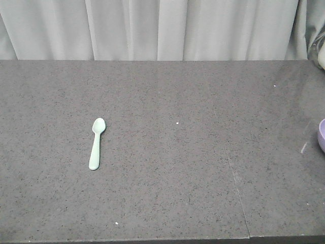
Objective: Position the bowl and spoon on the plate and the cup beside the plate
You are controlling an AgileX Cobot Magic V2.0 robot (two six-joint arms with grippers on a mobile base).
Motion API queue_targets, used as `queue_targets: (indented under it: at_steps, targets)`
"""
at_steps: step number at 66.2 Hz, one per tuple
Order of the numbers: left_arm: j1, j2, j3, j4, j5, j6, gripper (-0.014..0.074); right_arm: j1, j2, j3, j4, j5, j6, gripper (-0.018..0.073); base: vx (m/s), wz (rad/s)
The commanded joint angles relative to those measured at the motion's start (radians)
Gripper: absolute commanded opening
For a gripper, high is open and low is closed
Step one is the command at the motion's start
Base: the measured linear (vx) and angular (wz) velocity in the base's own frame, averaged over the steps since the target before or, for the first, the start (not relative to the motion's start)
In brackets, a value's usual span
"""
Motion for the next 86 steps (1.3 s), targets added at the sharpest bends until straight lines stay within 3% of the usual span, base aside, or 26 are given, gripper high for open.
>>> queue_targets:
  at_steps: [1,86]
  targets:
    - [0.0,0.004,0.03,-0.001,-0.068,-0.005,-0.0006,-0.006,0.006,0.016,-0.011,-0.076,-0.009,-0.0005,0.02,-0.01]
    - [0.0,0.004,0.03,-0.001,-0.068,-0.005,-0.0006,-0.006,0.006,0.016,-0.011,-0.076,-0.009,-0.0005,0.0,0.0]
